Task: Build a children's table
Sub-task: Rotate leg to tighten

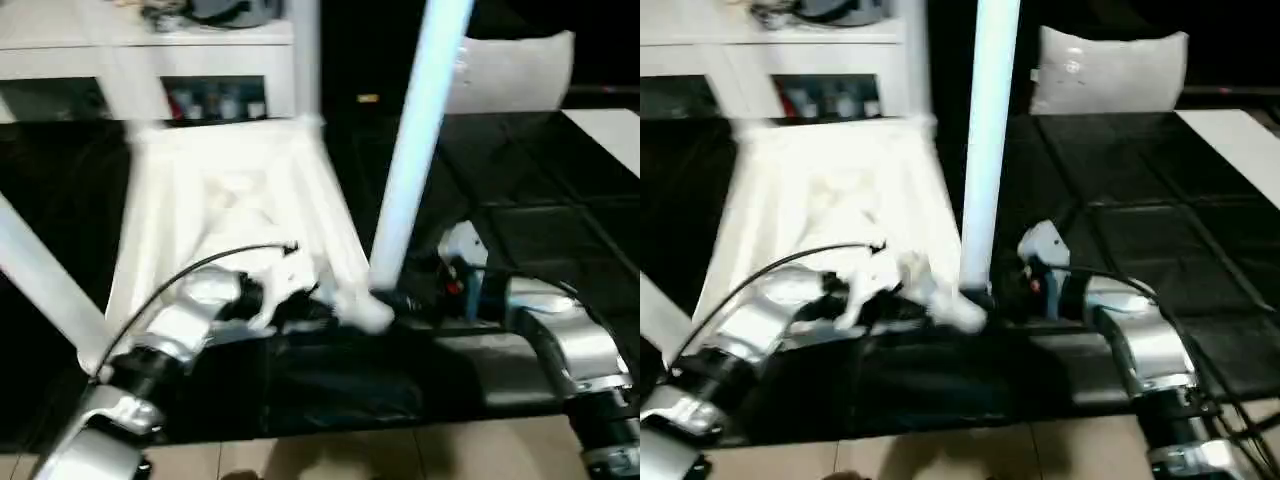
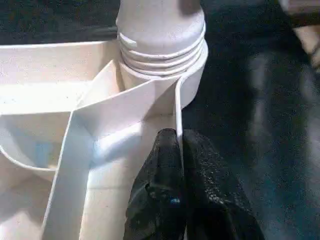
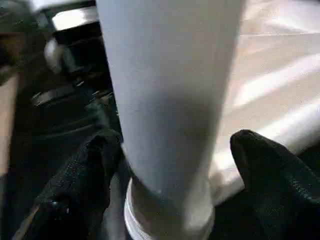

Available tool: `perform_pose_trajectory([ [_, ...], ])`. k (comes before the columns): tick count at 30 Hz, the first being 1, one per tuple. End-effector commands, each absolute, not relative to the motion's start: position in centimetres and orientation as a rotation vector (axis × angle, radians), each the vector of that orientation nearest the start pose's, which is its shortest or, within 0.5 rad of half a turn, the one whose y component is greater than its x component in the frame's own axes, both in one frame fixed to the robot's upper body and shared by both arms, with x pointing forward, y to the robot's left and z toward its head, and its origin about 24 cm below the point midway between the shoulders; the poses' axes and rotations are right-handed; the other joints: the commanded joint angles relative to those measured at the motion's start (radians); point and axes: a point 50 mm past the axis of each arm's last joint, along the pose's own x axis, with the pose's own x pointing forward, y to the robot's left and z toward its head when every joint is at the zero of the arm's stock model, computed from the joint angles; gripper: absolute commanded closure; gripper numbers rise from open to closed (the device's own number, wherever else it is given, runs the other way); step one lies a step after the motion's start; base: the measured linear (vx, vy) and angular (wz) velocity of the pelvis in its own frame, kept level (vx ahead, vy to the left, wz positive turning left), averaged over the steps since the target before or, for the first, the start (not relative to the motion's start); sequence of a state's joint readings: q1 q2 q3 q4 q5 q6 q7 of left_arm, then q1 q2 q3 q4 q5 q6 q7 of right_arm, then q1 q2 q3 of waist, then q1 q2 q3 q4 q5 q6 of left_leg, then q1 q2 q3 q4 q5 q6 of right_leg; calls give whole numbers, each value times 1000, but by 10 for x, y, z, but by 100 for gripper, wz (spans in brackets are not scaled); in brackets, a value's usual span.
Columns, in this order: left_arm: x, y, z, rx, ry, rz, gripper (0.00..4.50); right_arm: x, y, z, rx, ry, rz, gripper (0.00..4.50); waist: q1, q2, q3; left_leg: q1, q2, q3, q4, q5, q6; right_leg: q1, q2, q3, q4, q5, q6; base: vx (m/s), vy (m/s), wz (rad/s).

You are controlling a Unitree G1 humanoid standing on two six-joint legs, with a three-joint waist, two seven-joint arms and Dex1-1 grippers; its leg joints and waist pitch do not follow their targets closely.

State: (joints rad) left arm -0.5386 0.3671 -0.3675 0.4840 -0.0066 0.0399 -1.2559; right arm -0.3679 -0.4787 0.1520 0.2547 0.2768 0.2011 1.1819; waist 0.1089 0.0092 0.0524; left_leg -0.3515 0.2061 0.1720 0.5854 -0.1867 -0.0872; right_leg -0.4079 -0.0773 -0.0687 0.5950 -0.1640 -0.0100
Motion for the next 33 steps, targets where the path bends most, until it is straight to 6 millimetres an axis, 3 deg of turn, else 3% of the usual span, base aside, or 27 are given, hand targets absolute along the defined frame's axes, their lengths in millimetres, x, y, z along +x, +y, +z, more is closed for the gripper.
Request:
perform_pose_trajectory([
  [1, 289, 107, 49, 502, 389, -1626, 450, 287, -168, 78, -200, 248, 1328, 89, -5, -19, -64, 4, 24, 4, -67, -229, 51, 53, -56, 41, -70, -282, -205, 0, 0, 0],
  [2, 288, 108, 48, 510, 393, -1642, 450, 286, -169, 78, -201, 255, 1357, 99, -1, -12, -64, 5, 24, 3, -68, -227, 51, 51, -59, 41, -68, -288, -206, 0, 0, 0],
  [6, 286, 111, 47, 544, 402, -1679, 450, 282, -170, 78, -183, 293, 1443, 130, 4, -21, -64, 2, 23, 3, -66, -216, 57, 54, -60, 40, -71, -315, -188, 0, 0, 0],
  [20, 289, 116, 48, 571, 403, -1713, 450, 276, -168, 76, -131, 351, 1578, 251, 15, -20, -66, 2, 24, 3, -65, -201, 52, 54, -59, 40, -67, -307, -192, 0, 0, 0],
  [29, 289, 114, 50, 483, 391, -1690, 450, 266, -161, 73, -9, 351, 1567, 262, 26, -17, -69, 3, 25, 4, -63, -178, 55, 54, -59, 41, -63, -278, -197, 0, 0, 0],
  [32, 292, 106, 52, 424, 394, -1595, 450, 265, -150, 68, 38, 348, 1452, 262, 26, -16, -65, 4, 26, 2, -68, -202, 37, 52, -58, 40, -68, -312, -185, 0, 0, 0],
  [33, 294, 104, 53, 414, 393, -1565, 450, 266, -146, 66, 41, 347, 1410, 262, 24, -12, -61, 3, 25, 1, -71, -215, 30, 51, -59, 40, -69, -334, -181, 0, 0, 0],
])
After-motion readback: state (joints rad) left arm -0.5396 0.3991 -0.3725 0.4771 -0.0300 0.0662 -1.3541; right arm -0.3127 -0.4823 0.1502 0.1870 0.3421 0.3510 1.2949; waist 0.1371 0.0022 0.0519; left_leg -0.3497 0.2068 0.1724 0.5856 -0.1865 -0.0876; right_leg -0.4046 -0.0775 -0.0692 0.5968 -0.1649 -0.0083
